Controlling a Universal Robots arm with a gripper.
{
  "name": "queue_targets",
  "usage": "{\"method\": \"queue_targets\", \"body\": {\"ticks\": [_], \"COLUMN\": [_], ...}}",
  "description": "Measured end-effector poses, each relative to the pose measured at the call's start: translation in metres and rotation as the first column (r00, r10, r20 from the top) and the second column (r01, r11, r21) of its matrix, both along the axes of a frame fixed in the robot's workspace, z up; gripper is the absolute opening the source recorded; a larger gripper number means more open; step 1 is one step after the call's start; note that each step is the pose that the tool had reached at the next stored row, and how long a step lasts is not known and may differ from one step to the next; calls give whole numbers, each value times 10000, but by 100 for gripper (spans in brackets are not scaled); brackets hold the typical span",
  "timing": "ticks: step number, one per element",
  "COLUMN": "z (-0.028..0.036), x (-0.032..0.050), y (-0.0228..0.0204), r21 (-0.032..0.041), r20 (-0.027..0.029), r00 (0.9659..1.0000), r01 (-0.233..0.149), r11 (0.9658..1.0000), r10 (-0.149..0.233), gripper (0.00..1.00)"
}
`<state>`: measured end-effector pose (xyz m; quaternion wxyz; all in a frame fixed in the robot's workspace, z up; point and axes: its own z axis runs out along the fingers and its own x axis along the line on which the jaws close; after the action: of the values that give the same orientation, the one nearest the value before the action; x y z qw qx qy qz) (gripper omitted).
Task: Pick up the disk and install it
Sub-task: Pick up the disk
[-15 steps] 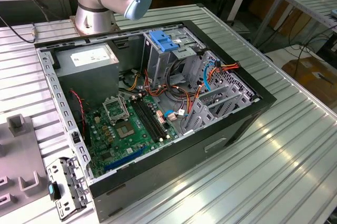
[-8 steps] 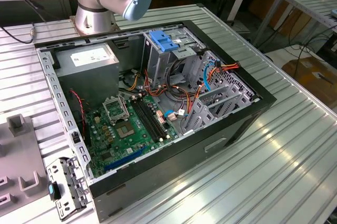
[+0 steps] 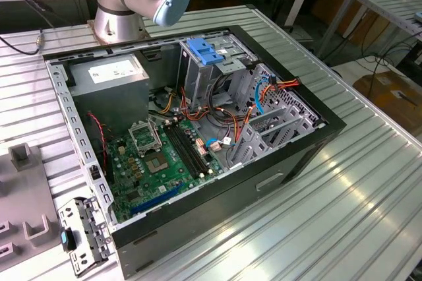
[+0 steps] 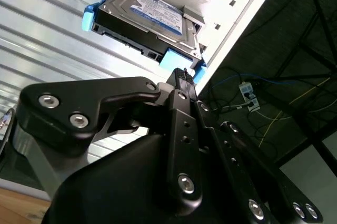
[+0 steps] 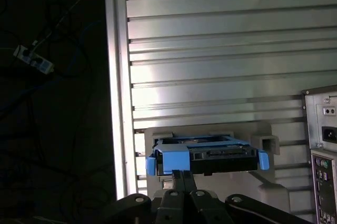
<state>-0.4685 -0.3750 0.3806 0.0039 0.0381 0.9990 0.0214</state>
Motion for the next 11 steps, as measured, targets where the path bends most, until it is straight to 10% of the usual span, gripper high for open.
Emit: {"method": "queue_targets", "body": {"ticks": [11], "z": [0], "x": [-1], "y": [0], "r21": [0], "r20": [0], "r00": [9999], "r01": [-163], "r11": [9999], "r10": [163], "gripper": [11]}}
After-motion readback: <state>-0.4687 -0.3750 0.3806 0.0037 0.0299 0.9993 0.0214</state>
